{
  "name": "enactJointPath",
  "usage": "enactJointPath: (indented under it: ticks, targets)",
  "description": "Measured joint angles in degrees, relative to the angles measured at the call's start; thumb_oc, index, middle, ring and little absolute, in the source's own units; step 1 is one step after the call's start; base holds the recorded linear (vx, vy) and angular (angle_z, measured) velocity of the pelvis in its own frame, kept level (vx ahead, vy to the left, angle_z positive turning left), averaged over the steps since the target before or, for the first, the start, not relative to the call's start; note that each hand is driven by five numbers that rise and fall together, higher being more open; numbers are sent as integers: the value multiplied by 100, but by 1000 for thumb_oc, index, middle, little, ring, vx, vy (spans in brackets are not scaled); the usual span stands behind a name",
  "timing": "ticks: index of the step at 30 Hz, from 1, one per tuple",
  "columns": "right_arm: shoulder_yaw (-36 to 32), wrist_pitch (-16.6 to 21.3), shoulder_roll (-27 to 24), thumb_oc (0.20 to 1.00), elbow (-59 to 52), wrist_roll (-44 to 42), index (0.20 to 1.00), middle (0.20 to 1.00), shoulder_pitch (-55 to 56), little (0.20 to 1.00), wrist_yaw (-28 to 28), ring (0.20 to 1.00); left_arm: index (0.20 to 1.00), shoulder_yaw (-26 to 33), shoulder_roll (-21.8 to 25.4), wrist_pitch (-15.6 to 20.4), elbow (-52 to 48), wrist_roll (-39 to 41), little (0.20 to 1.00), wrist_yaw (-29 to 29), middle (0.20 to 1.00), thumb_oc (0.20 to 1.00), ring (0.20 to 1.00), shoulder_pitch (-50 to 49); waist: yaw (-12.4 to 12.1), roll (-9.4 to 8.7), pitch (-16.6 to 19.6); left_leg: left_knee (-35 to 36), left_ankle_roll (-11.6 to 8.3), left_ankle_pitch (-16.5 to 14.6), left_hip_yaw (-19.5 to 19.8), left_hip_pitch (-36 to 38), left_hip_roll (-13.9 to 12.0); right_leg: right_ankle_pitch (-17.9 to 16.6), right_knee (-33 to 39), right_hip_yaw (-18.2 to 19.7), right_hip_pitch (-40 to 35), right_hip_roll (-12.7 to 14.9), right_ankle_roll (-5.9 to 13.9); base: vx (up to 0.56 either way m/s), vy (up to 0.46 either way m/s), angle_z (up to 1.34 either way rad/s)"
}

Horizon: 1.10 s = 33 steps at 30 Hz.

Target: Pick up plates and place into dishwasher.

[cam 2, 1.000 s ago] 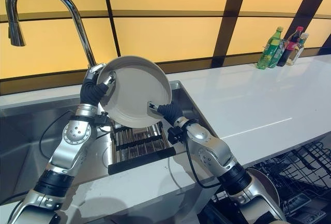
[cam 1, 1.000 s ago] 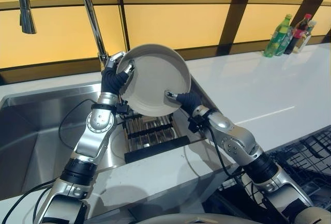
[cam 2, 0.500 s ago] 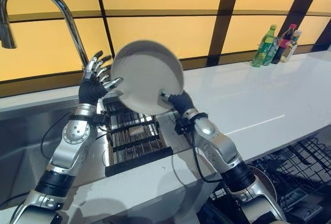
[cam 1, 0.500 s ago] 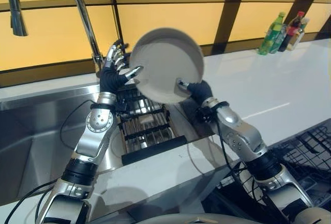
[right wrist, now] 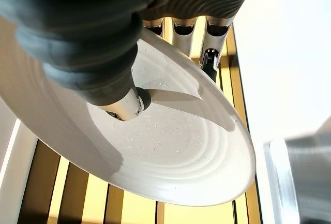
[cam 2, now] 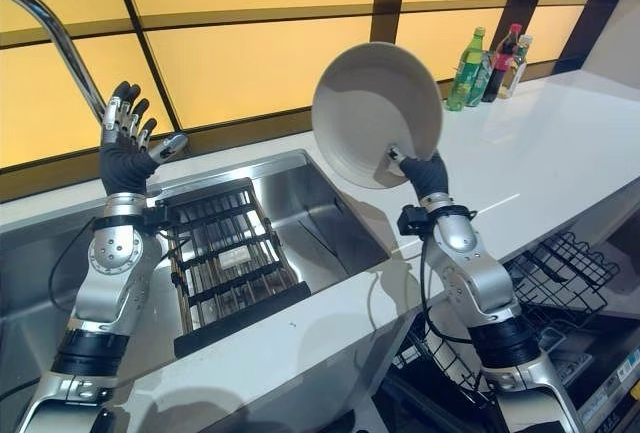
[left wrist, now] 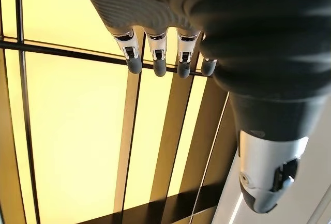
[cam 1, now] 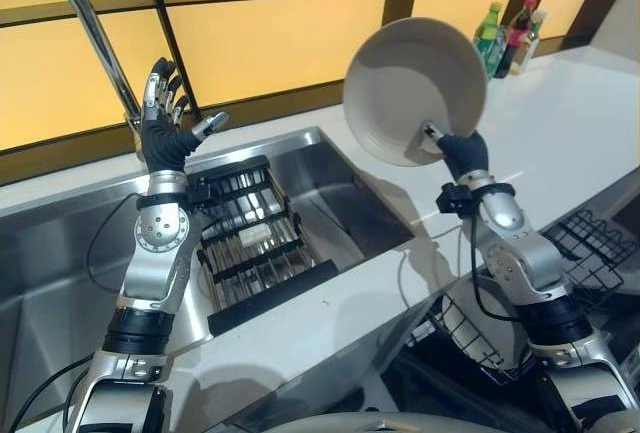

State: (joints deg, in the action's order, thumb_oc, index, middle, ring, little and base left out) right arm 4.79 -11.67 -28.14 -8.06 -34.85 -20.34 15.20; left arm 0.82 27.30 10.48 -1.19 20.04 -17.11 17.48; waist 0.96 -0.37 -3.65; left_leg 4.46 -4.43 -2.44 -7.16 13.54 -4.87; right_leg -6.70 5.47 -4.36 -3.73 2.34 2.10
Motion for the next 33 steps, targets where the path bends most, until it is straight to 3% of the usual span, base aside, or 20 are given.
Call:
enactJointPath:
  ticks: [9, 14, 15, 17, 18, 20, 23, 25, 26, 30, 33]
  targets:
    - [-473, 33, -138, 200, 9, 233, 200, 200, 512, 200, 165, 200, 1000, 336, -1, 14, 5, 1, 1000, 36, 1000, 1000, 1000, -315, 206, 110, -102, -265, -134, -134, -72, -16, -156, 46, 1, 155, 13, -164, -145, -31, -39, -10]
    - [-937, 26, -241, 200, 77, 499, 200, 200, 857, 200, 206, 200, 1000, 793, -6, 44, 9, 2, 1000, 50, 1000, 1000, 1000, -768, 135, 18, -313, -1042, -33, -208, 140, -184, 97, 43, -146, 709, 50, -14, -189, 5, 54, -50]
    - [-1038, 50, -285, 200, 122, 609, 200, 200, 919, 200, 217, 200, 1000, 850, 3, 51, 11, 1, 1000, 81, 1000, 1000, 1000, -828, 142, 7, -328, -931, 123, -235, 188, -272, 138, 15, -205, 789, 152, 7, -164, 56, 183, -43]
    - [-1222, 53, -388, 200, 275, 809, 200, 200, 967, 200, 284, 200, 1000, 917, 13, 62, 12, 2, 1000, 110, 1000, 1000, 1000, -802, 341, 240, -313, -489, 164, -311, 128, -188, 75, -48, -275, 831, 368, -128, -85, 55, 169, -21]
    - [-1331, 47, -392, 200, 306, 902, 200, 200, 1060, 200, 312, 200, 1000, 958, 18, 60, 27, 5, 1000, 114, 1000, 1000, 1000, -786, 407, 234, -382, -378, 25, -252, 86, -160, 96, -91, -278, 855, 413, -116, -35, 30, 131, -19]
    - [-1489, 42, -415, 200, 309, 1038, 200, 200, 1396, 200, 363, 200, 1000, 968, 21, 38, 50, 106, 1000, 130, 1000, 1000, 1000, -828, 475, 173, -427, -322, 57, -250, -18, -75, 180, -134, -244, 898, 391, -45, 30, -4, 95, -29]
    - [-1622, 48, -408, 200, 444, 1122, 200, 200, 1725, 200, 328, 200, 1000, 1171, 131, 37, 41, 106, 1000, 128, 1000, 1000, 1000, -860, 542, 104, -458, -102, 167, -217, -288, -19, 231, -116, -227, 782, 519, 56, 101, -12, -5, -39]
    - [-1615, 50, -383, 200, 685, 1149, 200, 200, 1758, 200, 227, 200, 1000, 1376, 173, 37, 49, 106, 1000, 109, 1000, 1000, 1000, -985, 473, 114, -478, -66, 92, -163, -592, 41, 121, 63, -598, 120, 718, 171, 51, -39, -128, -60]
    - [-1619, 50, -389, 200, 752, 1179, 200, 200, 1810, 200, 219, 200, 1000, 1402, 180, 38, 75, 106, 1000, 85, 1000, 1000, 1000, -1029, 451, 71, -479, -108, 34, -187, -646, 100, 117, 43, -765, 21, 758, 212, 22, -14, -154, -51]
    - [-1622, 58, -392, 200, 850, 1309, 200, 200, 1815, 200, 287, 200, 1000, 1404, 169, 24, 338, 108, 1000, 139, 1000, 1000, 1000, -1066, 444, 123, -586, -411, -13, -291, -266, 34, -24, -53, -602, 239, 602, 45, -74, 84, -215, -25]
    - [-1747, 58, -415, 200, 1025, 1581, 200, 200, 1818, 200, 399, 200, 1000, 1405, 151, 18, 560, 116, 1000, 269, 1000, 1000, 1000, -1023, 642, 278, -726, -581, -126, -519, 45, -32, -153, 2, -754, 305, 598, -14, -30, 142, -329, 14]
